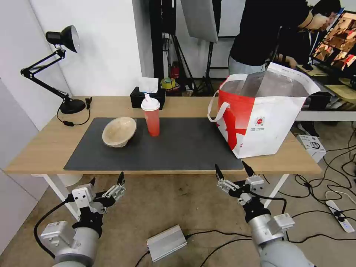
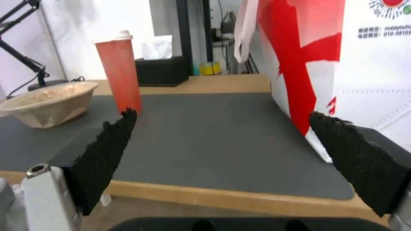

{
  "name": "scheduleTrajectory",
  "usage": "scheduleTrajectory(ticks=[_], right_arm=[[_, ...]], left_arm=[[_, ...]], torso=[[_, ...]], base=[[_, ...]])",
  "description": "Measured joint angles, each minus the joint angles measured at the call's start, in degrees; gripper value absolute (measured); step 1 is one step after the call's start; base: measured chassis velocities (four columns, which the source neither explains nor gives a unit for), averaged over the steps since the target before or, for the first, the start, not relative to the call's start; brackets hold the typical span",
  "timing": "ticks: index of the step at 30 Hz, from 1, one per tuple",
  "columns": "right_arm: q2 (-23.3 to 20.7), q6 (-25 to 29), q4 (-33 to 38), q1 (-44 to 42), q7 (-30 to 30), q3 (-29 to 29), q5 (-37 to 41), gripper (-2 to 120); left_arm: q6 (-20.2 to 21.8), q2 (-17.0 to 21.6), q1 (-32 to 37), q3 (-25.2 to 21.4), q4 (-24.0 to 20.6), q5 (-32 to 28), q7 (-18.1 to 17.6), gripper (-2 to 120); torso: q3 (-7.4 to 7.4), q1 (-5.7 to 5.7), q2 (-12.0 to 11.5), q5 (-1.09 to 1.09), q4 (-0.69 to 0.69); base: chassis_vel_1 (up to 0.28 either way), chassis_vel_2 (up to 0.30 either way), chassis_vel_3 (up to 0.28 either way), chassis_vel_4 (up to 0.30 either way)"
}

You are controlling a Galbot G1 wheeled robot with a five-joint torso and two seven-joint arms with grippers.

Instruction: Pick up the trash from the table and place it into the takeout bag.

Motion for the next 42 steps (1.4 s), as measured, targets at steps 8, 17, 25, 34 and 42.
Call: scheduleTrajectory(ticks=[8, 17, 25, 34, 42], right_arm=[[-0.1, 0.0, -0.6, -1.0, 0.3, -0.2, -0.1, 100], [0.9, -0.1, -0.6, -2.5, 1.3, -1.6, -0.3, 100], [1.7, -0.3, -0.5, -2.7, 1.9, -1.9, -0.5, 100], [3.4, -0.4, -0.5, -2.7, 2.8, -2.0, -0.8, 100], [4.7, -0.5, -0.5, -2.1, 3.5, -1.9, -0.8, 100]], left_arm=[[0.0, -0.1, -0.1, 0.0, 0.0, 0.0, 0.0, 100], [0.0, -0.1, 0.1, -0.1, 0.0, 0.0, 0.0, 100], [0.0, 0.0, 0.2, -0.1, 0.0, 0.1, 0.0, 100], [0.1, -0.1, 0.3, -0.1, 0.0, 0.2, 0.0, 100], [0.1, -0.1, 0.5, -0.2, 0.0, 0.4, 0.0, 100]], torso=[[0.00, 0.00, 0.0, 0.00, 0.00], [0.00, 0.00, 0.0, 0.00, 0.00], [0.00, 0.00, 0.0, 0.00, 0.00], [0.00, 0.00, 0.0, 0.00, 0.00], [0.00, 0.00, 0.0, 0.00, 0.00]], base=[[0.000, 0.000, 0.000, 0.000], [0.000, 0.000, 0.000, 0.000], [0.000, 0.000, 0.000, 0.000], [0.000, 0.000, 0.000, 0.000], [0.000, 0.000, 0.000, 0.000]])
